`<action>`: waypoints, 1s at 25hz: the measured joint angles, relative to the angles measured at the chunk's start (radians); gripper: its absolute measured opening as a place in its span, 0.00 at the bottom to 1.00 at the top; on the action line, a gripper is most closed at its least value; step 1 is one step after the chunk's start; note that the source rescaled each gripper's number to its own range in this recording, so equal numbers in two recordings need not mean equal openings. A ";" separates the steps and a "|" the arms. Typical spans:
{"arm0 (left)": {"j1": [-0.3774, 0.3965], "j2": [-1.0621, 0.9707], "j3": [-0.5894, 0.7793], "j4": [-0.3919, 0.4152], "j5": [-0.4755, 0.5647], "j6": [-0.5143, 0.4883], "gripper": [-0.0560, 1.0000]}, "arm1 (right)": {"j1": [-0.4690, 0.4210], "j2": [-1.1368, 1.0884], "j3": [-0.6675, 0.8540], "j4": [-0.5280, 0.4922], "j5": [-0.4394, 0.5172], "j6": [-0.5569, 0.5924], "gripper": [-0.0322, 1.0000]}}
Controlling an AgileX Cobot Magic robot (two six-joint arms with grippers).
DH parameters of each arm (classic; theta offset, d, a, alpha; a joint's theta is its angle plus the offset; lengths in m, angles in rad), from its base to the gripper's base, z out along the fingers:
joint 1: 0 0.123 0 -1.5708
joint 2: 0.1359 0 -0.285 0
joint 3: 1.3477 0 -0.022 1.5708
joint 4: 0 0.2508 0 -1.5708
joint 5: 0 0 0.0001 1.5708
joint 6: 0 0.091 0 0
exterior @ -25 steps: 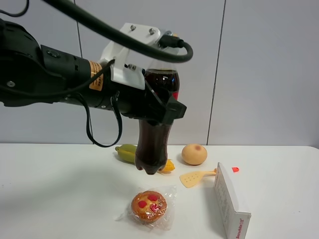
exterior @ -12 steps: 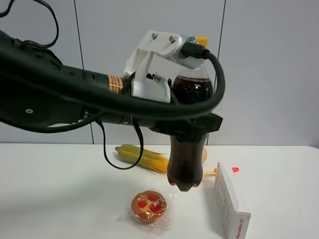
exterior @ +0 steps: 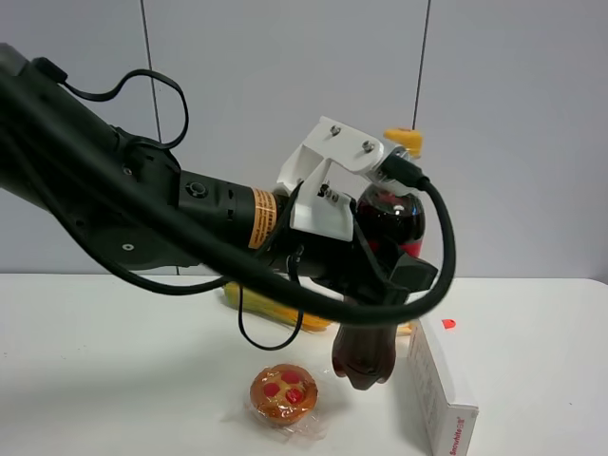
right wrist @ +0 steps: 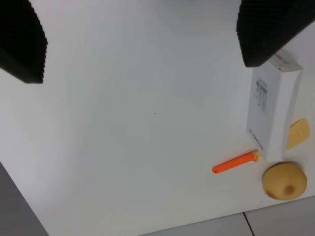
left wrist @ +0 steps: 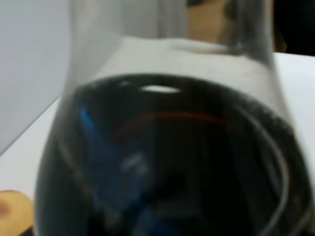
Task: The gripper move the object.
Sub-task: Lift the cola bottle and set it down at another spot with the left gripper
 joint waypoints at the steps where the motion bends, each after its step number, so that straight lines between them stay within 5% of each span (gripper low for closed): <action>1: 0.000 0.009 -0.005 0.001 -0.007 0.000 0.05 | 0.000 0.000 0.000 0.000 0.000 0.000 1.00; 16: 0.037 0.107 -0.052 0.013 -0.049 -0.008 0.05 | 0.000 0.000 0.000 0.000 0.000 0.000 1.00; 25: 0.056 0.118 -0.054 0.012 -0.164 -0.008 0.05 | 0.000 0.000 0.000 0.000 0.000 0.000 1.00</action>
